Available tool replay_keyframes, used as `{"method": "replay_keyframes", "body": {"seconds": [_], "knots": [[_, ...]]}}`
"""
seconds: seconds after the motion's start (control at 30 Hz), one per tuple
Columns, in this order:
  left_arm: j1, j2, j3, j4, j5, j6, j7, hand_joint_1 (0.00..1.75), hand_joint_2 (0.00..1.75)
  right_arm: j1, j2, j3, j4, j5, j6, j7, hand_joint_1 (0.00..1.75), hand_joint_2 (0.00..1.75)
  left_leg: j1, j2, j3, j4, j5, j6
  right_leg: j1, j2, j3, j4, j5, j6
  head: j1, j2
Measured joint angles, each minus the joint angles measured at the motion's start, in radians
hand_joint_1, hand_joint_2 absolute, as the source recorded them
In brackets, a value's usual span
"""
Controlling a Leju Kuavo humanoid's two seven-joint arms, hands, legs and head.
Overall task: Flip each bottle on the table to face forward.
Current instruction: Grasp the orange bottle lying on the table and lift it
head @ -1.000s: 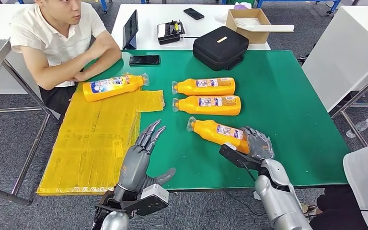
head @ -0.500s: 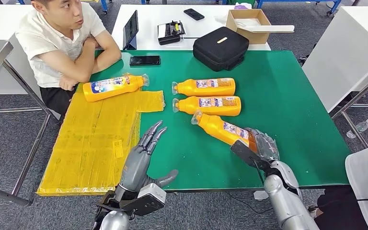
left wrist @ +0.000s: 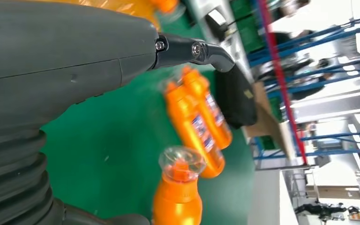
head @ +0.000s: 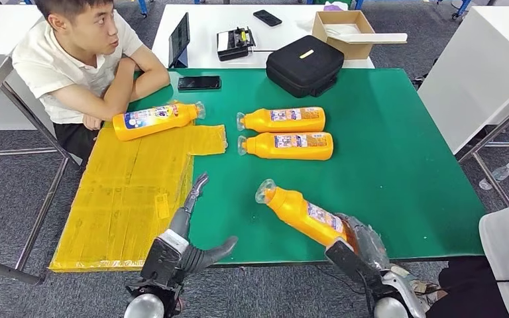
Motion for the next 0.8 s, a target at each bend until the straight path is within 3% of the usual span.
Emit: {"method": "replay_keyframes", "body": {"seconds": [0.2,0.47,0.8], "knots": [[0.016,-0.008,0.035,0.007,0.194,-0.054,0.046,0.00,1.75,0.016,0.050,0.074,-0.125,-0.052,-0.010,-0.059,1.75,1.75,0.000,0.001,-0.003,0.000,0.001,0.000,0.000,0.000,-0.004,0.001,0.000,0.000,0.000,0.000],[0.045,-0.012,0.063,0.005,0.319,-0.055,0.060,0.00,1.75,-0.012,0.156,0.119,-0.195,-0.012,-0.057,-0.086,1.75,1.75,0.000,0.000,-0.006,0.000,0.001,0.000,0.000,0.000,-0.006,0.001,0.000,0.000,0.000,0.000],[0.043,-0.012,0.065,0.016,0.478,-0.118,0.077,0.00,1.75,-0.060,0.191,0.147,-0.172,0.016,-0.053,-0.112,1.75,1.75,0.000,0.000,-0.007,0.000,0.001,0.000,0.000,0.000,-0.007,0.001,0.000,0.000,0.000,0.000]]}}
